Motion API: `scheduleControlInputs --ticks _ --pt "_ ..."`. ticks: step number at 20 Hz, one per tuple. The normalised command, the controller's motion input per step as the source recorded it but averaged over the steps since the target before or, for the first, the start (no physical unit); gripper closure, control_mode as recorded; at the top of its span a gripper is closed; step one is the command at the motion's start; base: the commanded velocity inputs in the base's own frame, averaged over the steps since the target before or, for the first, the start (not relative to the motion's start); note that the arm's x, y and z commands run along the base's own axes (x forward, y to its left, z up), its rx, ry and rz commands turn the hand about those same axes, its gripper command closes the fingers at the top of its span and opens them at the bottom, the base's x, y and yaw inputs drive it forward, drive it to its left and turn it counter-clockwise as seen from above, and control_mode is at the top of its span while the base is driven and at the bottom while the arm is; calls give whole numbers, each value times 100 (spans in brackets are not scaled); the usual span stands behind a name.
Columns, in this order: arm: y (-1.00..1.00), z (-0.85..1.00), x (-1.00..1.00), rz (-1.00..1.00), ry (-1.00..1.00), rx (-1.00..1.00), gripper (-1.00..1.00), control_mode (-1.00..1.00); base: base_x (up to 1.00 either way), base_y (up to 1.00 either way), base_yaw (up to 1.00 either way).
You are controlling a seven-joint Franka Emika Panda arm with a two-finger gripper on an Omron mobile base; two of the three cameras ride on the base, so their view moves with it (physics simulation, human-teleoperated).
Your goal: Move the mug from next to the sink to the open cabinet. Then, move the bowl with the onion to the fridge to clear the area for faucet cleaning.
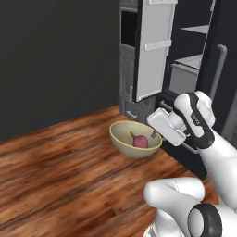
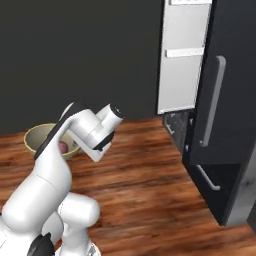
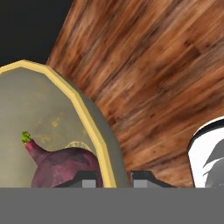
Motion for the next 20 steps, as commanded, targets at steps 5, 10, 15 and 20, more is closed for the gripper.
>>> scheduleControlInputs --ticks 5,10,15,20 --pt "0 0 0 0 0 0 100 100 62 68 -34" --pt "0 0 0 0 0 0 100 100 34 56 -46" --pt "0 0 0 0 0 0 100 100 19 50 -50" --pt "0 0 0 0 0 0 100 100 15 58 -51"
